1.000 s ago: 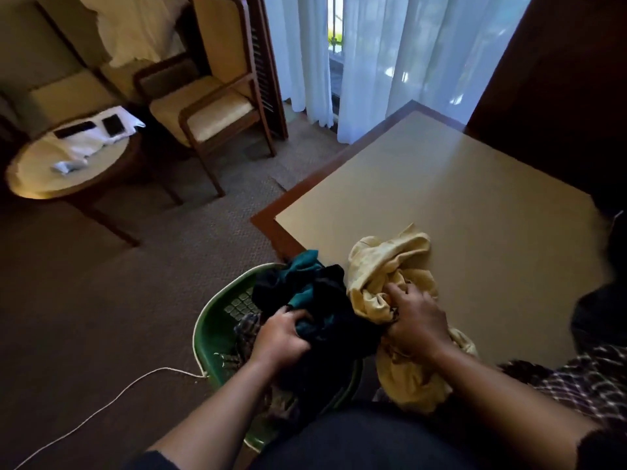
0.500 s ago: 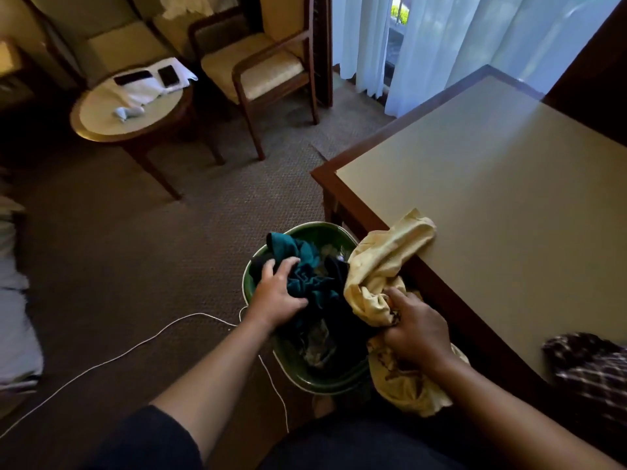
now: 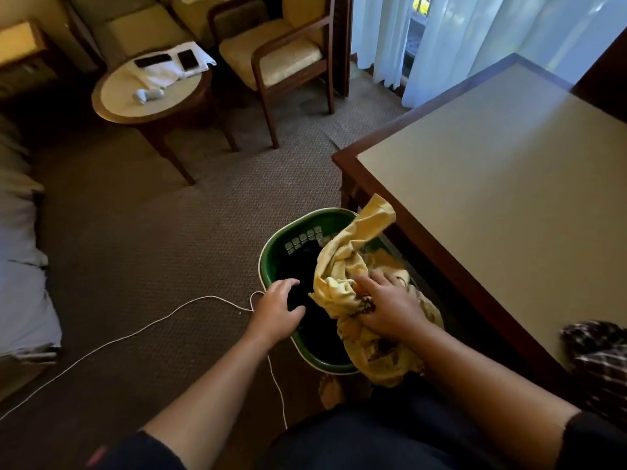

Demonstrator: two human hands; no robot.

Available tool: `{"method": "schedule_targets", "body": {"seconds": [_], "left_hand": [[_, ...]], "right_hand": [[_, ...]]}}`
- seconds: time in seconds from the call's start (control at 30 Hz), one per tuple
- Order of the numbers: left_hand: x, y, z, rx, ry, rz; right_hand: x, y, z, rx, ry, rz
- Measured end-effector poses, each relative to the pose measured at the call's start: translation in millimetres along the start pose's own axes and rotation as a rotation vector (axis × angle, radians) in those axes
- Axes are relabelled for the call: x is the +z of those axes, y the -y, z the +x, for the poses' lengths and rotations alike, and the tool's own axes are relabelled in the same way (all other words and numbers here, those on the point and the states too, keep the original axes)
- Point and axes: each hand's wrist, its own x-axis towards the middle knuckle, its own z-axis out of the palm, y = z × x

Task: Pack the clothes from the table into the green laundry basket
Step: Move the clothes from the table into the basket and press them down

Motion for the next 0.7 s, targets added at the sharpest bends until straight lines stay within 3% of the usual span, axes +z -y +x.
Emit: {"method": "schedule_targets", "body": {"seconds": [0.7], "left_hand": [[29,16,-10,-0.042,0.099,-0.042]], "right_hand": [[24,-9,-11,-0.004,0.088,0.052]]}}
